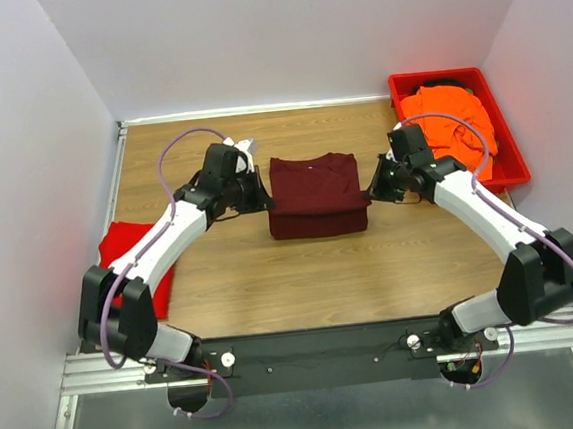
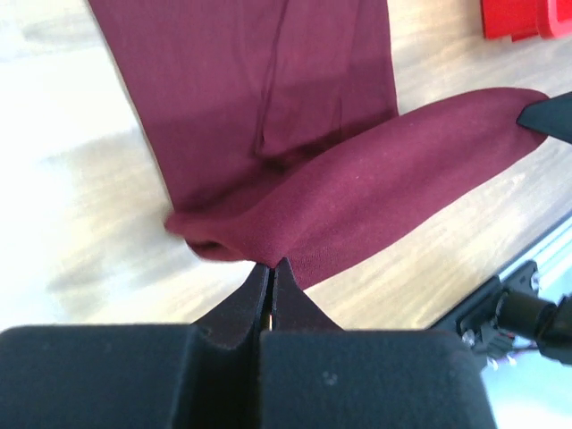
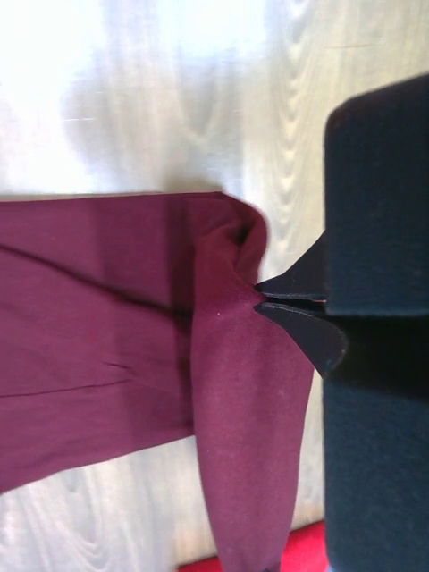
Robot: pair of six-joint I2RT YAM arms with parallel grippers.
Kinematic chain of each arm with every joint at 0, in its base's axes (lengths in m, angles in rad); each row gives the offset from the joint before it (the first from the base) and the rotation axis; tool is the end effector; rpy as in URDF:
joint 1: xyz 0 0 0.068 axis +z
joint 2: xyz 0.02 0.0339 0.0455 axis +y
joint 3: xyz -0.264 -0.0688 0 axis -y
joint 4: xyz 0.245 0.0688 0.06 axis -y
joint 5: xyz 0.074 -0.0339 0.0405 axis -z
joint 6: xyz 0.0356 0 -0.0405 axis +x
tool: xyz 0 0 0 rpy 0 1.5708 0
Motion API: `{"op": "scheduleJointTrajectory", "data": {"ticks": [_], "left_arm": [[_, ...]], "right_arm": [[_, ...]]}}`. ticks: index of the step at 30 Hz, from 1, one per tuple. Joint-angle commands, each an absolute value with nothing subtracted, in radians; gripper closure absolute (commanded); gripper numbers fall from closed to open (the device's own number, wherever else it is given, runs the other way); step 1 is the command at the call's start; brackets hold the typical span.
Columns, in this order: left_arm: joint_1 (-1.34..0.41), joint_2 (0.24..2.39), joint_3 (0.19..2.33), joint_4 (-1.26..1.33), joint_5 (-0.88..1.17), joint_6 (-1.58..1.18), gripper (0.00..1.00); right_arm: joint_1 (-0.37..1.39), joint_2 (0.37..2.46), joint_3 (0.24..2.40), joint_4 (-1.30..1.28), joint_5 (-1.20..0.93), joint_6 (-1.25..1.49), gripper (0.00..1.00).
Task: Fold and stack the t-shirts
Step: Fold the tshirt
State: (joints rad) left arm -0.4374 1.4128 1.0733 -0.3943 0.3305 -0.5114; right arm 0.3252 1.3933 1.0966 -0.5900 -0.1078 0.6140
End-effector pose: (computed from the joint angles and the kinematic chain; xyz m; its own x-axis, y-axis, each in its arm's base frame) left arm 0.2754 -0.1415 0.2771 -0.8320 -0.1220 -0.5413 0.2429 0.7970 -0.5530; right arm 0.2777 0.0977 0.2743 -0.8204 0.3279 -0.4685 0.1108 0.8949 0.4323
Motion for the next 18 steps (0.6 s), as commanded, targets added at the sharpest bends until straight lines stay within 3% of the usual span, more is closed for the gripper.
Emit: {"op": "scheduleJointTrajectory", "data": {"ticks": [1, 18], "left_arm": [[-0.407, 1.491, 1.143, -0.377, 0.379, -0.460, 1.00], [-0.325, 1.862, 1.520, -0.334, 0.445, -0.489, 1.00]], "right_arm": [[0.318, 1.479, 1.161, -0.529, -0.055, 0.600, 0.99], [0.236, 1.877, 1.503, -0.479, -0.103, 0.583, 0.99]]}}
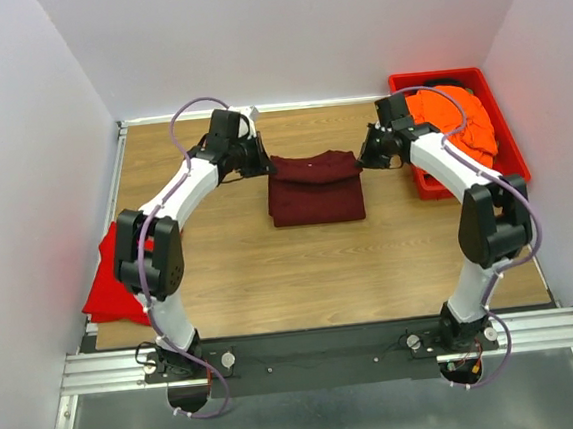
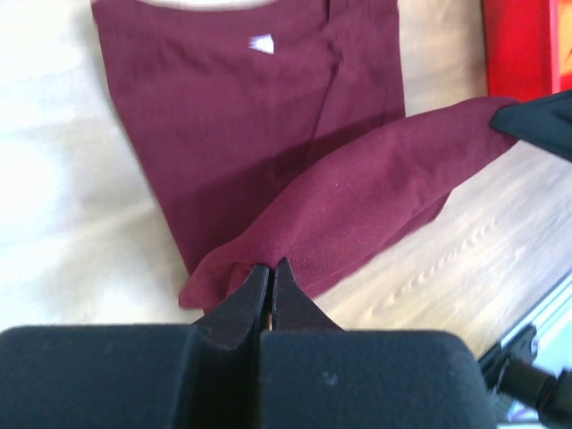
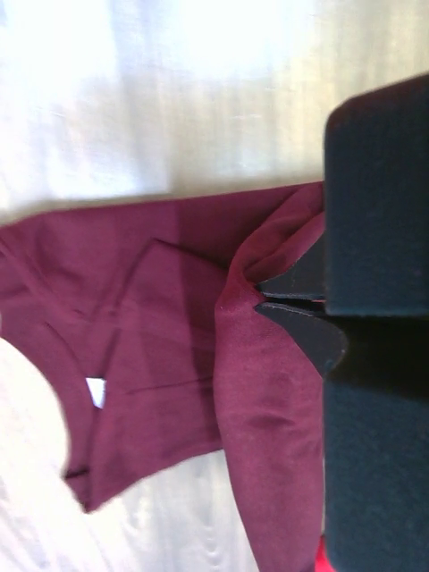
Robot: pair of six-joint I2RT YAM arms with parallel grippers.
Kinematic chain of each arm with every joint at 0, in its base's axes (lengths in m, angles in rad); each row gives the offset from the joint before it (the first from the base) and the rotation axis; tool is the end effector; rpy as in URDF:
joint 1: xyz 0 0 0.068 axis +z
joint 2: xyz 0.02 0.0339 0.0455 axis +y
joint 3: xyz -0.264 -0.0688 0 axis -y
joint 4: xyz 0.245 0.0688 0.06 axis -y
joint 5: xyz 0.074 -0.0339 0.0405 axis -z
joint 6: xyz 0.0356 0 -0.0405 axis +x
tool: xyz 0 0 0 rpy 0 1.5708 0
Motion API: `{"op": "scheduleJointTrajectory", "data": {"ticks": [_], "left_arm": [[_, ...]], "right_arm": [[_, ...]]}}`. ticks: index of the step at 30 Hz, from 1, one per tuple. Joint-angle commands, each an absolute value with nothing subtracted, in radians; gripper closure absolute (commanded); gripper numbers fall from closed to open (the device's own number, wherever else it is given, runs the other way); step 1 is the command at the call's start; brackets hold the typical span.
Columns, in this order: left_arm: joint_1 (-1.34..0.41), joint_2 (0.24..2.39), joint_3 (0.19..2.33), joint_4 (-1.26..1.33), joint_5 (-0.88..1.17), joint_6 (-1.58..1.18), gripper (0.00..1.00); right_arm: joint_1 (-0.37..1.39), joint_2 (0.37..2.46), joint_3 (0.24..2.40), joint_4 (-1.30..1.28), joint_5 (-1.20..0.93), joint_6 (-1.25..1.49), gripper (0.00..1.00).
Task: Fold and stack the t-shirts
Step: Fold the tshirt
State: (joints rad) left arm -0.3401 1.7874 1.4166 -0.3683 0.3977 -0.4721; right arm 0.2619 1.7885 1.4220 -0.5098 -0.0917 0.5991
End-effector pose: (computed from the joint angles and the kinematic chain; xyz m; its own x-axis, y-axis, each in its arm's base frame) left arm 0.3779 -0.1484 0.2665 -0.8282 -0.1517 -0.5396 0.2254 0.7912 -0.5685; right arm 0.3829 0.1060 0.2554 -0.7902 0.3695 -0.4889 0.1588 0.8940 0.4190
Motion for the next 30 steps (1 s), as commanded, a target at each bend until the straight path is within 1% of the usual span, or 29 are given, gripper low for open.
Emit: {"op": "scheduleJointTrajectory", "data": {"ticks": [1, 2, 3, 6, 8, 9, 10, 12, 13, 14, 16, 18, 21, 24, 26, 27, 30], "left_arm": [[-0.324, 1.884, 1.543, -0.330, 0.437, -0.495, 1.00], [-0.318, 1.926, 1.561, -0.322, 0.436, -0.503, 1.00], [-0.316, 1.949, 1.578, -0.308, 0.443, -0.514, 1.00], [-0.305, 2.072, 1.695, -0.287, 0.480, -0.529, 1.00], [-0.296, 2.166, 1.744, -0.279, 0.509, -0.529, 0.94], [-0.288, 2.186, 1.764, -0.267, 0.509, -0.537, 0.90], [-0.269, 2.198, 1.773, -0.218, 0.512, -0.564, 0.77], [-0.247, 2.217, 1.779, -0.170, 0.514, -0.589, 0.67], [-0.227, 2.218, 1.792, -0.149, 0.509, -0.598, 0.57], [-0.221, 2.221, 1.802, -0.137, 0.503, -0.598, 0.53], [-0.204, 2.215, 1.822, -0.152, 0.492, -0.597, 0.50], [-0.204, 2.171, 1.807, -0.158, 0.465, -0.578, 0.48], [-0.212, 2.103, 1.738, -0.163, 0.397, -0.581, 0.48], [-0.247, 2.051, 1.677, -0.170, 0.336, -0.583, 0.52], [-0.271, 2.025, 1.638, -0.176, 0.289, -0.583, 0.61], [-0.302, 2.023, 1.635, -0.182, 0.273, -0.581, 0.70], [-0.339, 2.058, 1.650, -0.202, 0.236, -0.577, 0.78]], "right_arm": [[0.232, 1.903, 1.531, -0.477, -0.106, 0.581, 0.99], [0.223, 1.961, 1.581, -0.479, -0.115, 0.580, 0.99], [0.216, 1.962, 1.603, -0.479, -0.121, 0.580, 0.99], [0.190, 2.096, 1.692, -0.474, -0.152, 0.580, 0.99], [0.180, 2.144, 1.745, -0.465, -0.155, 0.566, 0.84], [0.176, 2.173, 1.812, -0.463, -0.161, 0.557, 0.77], [0.172, 2.215, 1.844, -0.459, -0.170, 0.543, 0.63], [0.169, 2.259, 1.917, -0.440, -0.173, 0.531, 0.48], [0.166, 2.279, 1.986, -0.440, -0.181, 0.520, 0.35], [0.166, 2.304, 2.014, -0.440, -0.179, 0.512, 0.31], [0.166, 2.283, 2.013, -0.443, -0.166, 0.505, 0.25], [0.169, 2.229, 1.953, -0.440, -0.149, 0.497, 0.25], [0.189, 2.125, 1.781, -0.419, -0.074, 0.497, 0.25], [0.228, 2.050, 1.610, -0.351, -0.014, 0.499, 0.26], [0.267, 2.005, 1.541, -0.318, 0.038, 0.494, 0.26], [0.278, 2.003, 1.533, -0.313, 0.052, 0.494, 0.27], [0.304, 2.034, 1.540, -0.304, 0.060, 0.483, 0.30]]}}
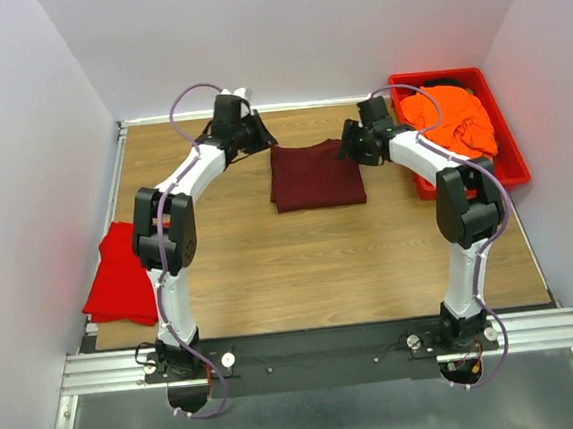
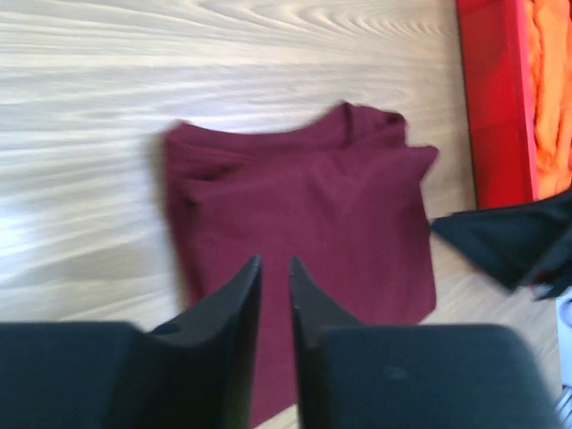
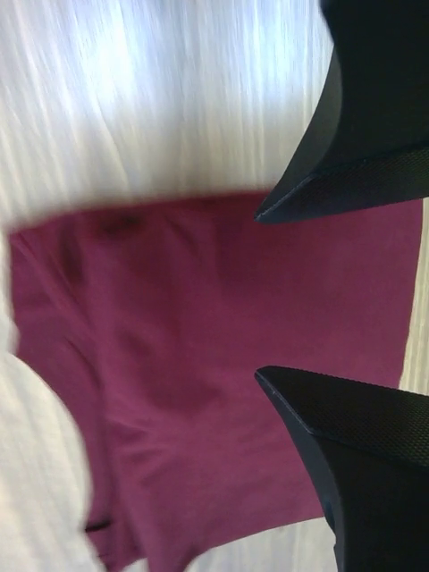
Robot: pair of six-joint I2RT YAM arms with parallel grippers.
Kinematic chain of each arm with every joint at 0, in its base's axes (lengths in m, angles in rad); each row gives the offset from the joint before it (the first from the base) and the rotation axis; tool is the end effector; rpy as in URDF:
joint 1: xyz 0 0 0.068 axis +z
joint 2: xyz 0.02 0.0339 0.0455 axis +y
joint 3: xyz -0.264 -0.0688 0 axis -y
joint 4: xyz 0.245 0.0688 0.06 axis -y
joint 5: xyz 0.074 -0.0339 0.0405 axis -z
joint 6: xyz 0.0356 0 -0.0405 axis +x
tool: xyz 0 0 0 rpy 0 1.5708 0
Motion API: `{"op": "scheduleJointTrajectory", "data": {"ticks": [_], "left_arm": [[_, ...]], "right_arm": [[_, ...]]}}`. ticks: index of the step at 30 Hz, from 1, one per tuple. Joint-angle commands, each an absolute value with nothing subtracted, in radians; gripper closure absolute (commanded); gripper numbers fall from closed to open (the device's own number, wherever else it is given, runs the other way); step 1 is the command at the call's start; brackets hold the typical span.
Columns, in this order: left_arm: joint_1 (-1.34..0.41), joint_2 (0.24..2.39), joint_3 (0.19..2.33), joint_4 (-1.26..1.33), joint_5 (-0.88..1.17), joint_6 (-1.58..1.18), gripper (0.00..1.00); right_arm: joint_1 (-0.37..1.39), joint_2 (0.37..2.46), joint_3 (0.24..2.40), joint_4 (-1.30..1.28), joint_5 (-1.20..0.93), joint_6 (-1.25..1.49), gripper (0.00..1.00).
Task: Fold and stack the t-shirts
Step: Fold the tshirt
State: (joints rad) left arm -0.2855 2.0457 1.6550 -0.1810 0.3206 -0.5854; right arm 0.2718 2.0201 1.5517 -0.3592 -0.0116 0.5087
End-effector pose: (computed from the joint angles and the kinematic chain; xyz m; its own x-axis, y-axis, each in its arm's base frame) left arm 0.4581 -0.1462 0.2521 -0.7209 -0.3349 -0.6067 0.1479 0.7810 -0.6068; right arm 0.4377 0.1224 0.2135 -0.7539 0.2955 -0.5868 0.1044 0.9357 0.3370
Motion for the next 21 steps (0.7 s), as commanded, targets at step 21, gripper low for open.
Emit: {"op": "scheduleJointTrajectory", "data": {"ticks": [21], "left_arm": [[-0.295, 2.563, 2.168, -0.331, 0.301, -0.617, 0.91]], "right_arm": [[0.275, 2.442, 1.976, -0.305, 0.051, 0.465, 0.50]]}}
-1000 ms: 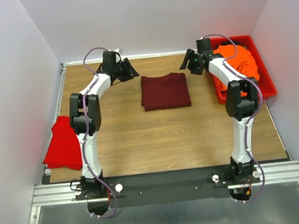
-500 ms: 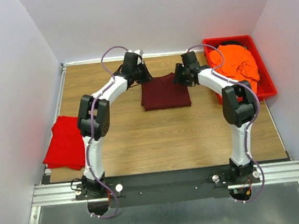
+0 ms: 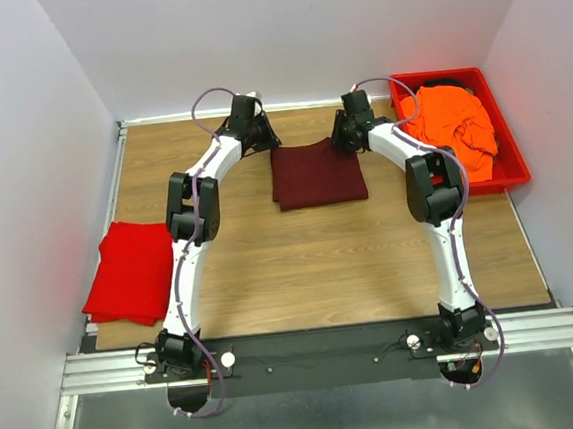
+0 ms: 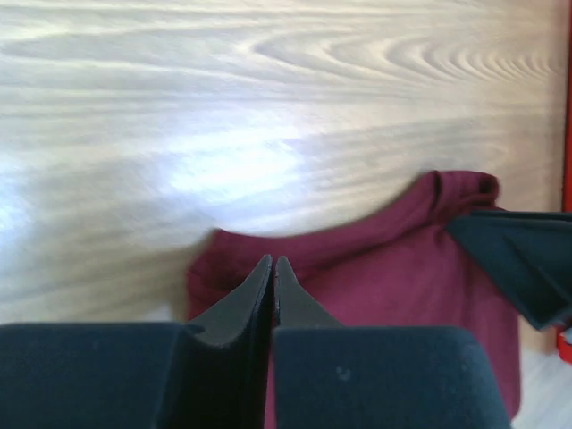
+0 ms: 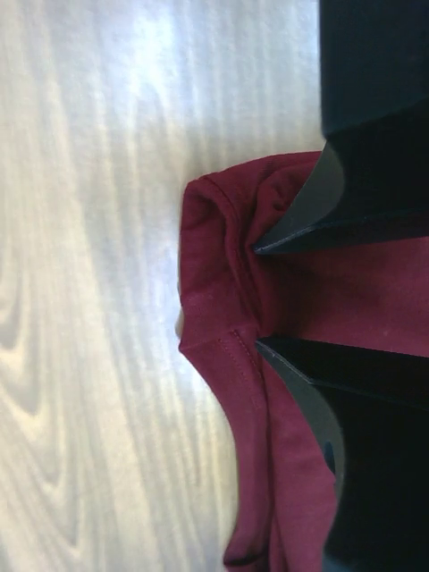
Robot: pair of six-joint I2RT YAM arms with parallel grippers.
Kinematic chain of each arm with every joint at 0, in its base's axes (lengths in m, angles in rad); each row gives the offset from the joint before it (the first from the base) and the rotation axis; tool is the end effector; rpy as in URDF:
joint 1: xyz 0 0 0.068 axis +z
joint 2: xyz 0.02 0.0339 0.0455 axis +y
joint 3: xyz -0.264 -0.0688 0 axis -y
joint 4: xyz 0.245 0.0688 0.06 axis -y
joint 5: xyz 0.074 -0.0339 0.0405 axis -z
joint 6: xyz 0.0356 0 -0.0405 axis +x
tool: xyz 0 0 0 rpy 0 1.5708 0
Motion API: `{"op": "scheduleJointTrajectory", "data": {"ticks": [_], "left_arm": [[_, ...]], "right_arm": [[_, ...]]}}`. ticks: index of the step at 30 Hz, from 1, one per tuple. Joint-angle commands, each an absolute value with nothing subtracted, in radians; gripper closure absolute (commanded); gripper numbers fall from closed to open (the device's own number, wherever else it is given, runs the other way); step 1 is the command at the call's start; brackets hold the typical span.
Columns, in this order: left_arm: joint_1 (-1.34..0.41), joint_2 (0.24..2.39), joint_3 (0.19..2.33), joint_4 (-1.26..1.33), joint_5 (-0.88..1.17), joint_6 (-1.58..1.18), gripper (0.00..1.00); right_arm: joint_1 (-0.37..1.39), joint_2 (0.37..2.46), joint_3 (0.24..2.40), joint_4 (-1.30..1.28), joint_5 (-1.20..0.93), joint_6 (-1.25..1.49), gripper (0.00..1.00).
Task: Fold and stack the t-shirts
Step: Fold the tshirt
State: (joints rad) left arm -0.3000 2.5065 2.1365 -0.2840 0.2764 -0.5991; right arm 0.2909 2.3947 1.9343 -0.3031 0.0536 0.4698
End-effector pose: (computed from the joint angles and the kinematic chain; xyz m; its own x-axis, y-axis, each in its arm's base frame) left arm 0.5403 -0.1773 0.1716 -0.7570 -0.3337 -0.5618 0.0779 0.8075 -0.5846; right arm 0.5169 0.1528 0.1620 -0.7035 0.2613 -0.6609 0.0776 0.9526 0.2940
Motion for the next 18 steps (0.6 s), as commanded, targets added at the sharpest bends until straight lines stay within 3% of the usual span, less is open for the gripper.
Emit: {"op": "scheduleJointTrajectory", "data": {"ticks": [1, 5, 10, 18], "left_arm": [[-0.291, 2.566, 2.152, -0.327, 0.308, -0.620, 0.91], [-0.290, 2.551, 2.096, -0.284, 0.322, -0.626, 0.90], [-0.275, 2.493, 2.052, -0.236, 0.342, -0.626, 0.75], [-0.270, 2.422, 1.938, -0.207, 0.348, -0.624, 0.75]], "right_arm": [[0.273, 2.445, 1.977, -0.304, 0.046, 0.462, 0.50], [0.272, 2.451, 1.957, -0.302, 0.037, 0.459, 0.50], [0.273, 2.468, 1.928, -0.302, -0.023, 0.450, 0.50], [0.275, 2.413, 1.787, -0.302, -0.051, 0.445, 0.50]]}}
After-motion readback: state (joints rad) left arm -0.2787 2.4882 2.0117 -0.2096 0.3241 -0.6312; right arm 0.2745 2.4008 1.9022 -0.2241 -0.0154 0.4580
